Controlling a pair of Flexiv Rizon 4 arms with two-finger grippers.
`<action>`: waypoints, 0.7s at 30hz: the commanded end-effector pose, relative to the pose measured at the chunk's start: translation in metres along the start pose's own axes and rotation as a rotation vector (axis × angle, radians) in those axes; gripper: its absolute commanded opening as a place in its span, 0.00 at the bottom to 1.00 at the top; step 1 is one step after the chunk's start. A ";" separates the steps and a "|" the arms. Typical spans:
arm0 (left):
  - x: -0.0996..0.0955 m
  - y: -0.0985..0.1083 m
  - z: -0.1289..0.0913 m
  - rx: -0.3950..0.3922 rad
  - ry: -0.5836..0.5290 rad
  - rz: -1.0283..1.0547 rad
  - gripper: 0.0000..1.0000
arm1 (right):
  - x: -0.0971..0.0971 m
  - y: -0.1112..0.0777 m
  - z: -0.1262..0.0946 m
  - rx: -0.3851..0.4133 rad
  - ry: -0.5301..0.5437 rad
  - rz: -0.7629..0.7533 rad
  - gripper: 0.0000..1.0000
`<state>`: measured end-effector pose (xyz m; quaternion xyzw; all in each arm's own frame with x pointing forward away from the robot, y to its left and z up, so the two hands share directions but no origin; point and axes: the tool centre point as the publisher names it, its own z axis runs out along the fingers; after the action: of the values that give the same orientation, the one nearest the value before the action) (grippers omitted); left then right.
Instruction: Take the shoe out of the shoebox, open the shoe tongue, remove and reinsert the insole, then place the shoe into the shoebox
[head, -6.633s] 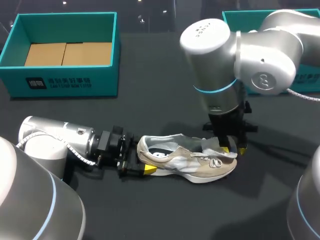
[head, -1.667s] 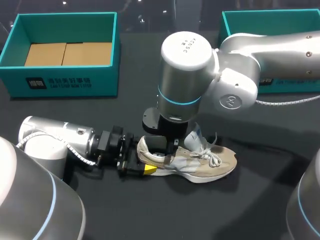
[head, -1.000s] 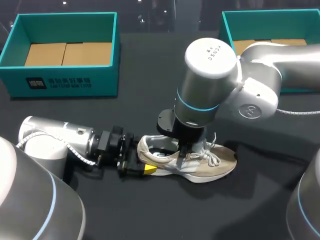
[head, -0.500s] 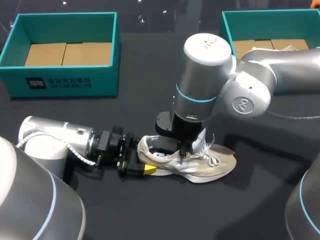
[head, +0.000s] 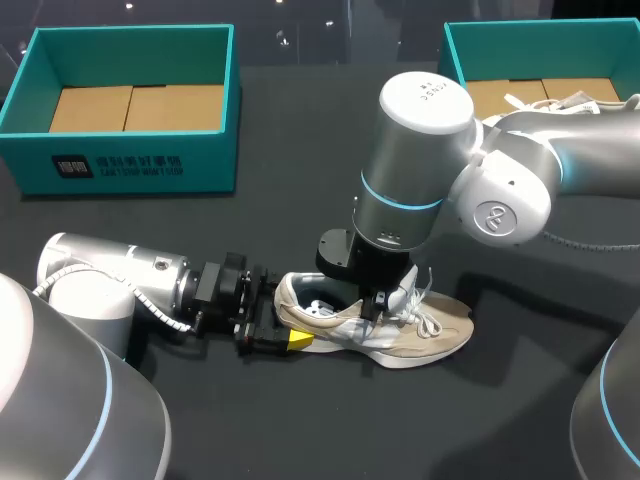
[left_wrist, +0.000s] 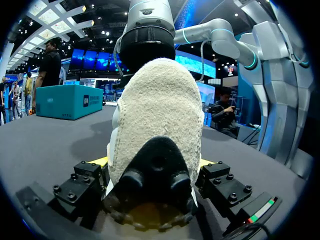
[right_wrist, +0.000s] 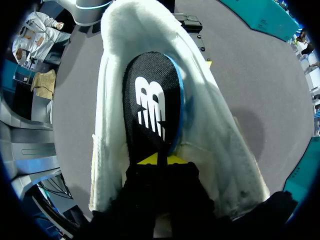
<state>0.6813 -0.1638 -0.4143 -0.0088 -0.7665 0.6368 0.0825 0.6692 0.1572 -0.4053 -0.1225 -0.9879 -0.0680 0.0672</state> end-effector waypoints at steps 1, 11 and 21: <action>0.001 0.003 -0.001 0.001 -0.004 -0.002 0.00 | 0.010 -0.009 0.016 -0.034 -0.019 0.002 0.00; 0.001 0.003 -0.001 0.001 -0.004 -0.002 0.00 | 0.001 -0.026 -0.009 -0.179 -0.053 -0.023 0.00; 0.001 0.003 -0.001 0.001 -0.004 -0.002 0.00 | -0.002 -0.034 -0.023 -0.367 -0.072 -0.137 0.00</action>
<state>0.6815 -0.1641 -0.4139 -0.0082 -0.7665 0.6368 0.0825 0.6737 0.1435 -0.3879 -0.0773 -0.9807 -0.1789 0.0148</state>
